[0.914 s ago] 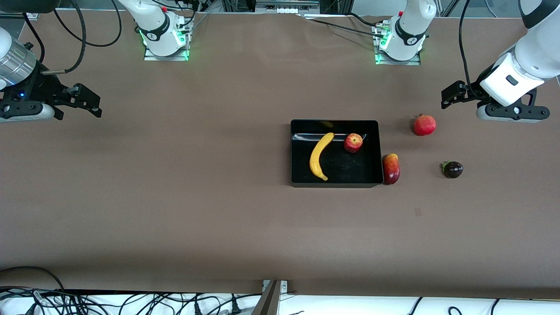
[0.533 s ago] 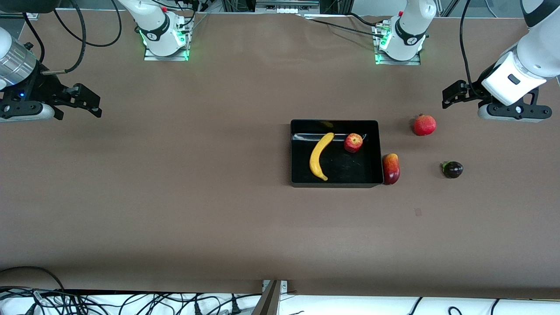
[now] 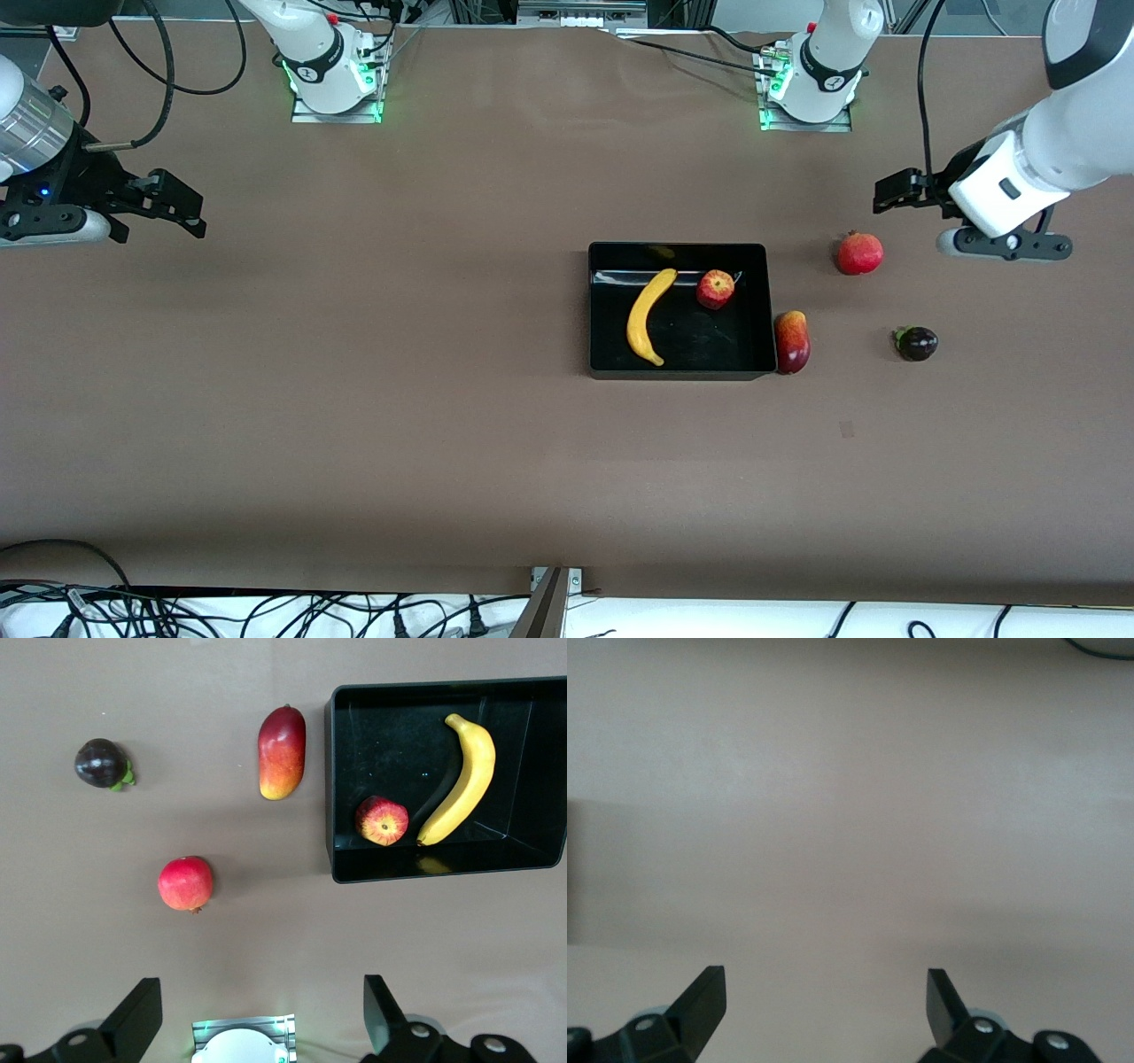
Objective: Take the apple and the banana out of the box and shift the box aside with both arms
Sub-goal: 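Reach the left gripper into the tray and grasp the red apple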
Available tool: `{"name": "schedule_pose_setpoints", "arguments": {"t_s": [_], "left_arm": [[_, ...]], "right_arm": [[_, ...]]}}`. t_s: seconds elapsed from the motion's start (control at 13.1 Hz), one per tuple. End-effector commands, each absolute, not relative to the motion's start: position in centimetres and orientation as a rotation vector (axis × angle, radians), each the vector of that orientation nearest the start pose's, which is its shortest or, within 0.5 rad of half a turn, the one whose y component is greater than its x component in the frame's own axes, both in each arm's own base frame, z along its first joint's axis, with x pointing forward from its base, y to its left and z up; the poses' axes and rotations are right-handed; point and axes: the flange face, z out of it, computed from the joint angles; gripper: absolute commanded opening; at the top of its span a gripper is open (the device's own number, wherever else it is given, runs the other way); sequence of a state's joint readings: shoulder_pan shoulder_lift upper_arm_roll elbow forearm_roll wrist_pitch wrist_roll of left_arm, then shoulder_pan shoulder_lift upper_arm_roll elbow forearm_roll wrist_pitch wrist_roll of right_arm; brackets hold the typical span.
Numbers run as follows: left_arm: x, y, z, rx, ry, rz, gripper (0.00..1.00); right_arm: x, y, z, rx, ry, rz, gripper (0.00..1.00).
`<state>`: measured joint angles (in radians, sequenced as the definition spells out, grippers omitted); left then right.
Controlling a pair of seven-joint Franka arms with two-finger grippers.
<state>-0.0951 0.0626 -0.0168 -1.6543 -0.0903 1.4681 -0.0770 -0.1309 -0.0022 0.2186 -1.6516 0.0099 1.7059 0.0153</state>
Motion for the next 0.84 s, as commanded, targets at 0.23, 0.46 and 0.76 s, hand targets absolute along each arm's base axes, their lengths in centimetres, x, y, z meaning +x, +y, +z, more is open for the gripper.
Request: {"name": "schedule_pose_setpoints", "arguments": {"t_s": [0.23, 0.46, 0.76], "left_arm": [[57.5, -19.4, 44.8, -3.069, -0.188, 0.482, 1.00], [57.7, -22.8, 38.4, -3.076, -0.155, 0.392, 1.00], [52.9, -24.6, 28.6, -3.079, -0.061, 0.262, 1.00]], "right_arm": [[56.5, 5.0, 60.4, -3.131, -0.117, -0.096, 1.00], [56.5, 5.0, 60.4, -3.131, -0.117, -0.096, 1.00], [56.5, 5.1, 60.4, -3.129, -0.117, -0.096, 1.00]]}}
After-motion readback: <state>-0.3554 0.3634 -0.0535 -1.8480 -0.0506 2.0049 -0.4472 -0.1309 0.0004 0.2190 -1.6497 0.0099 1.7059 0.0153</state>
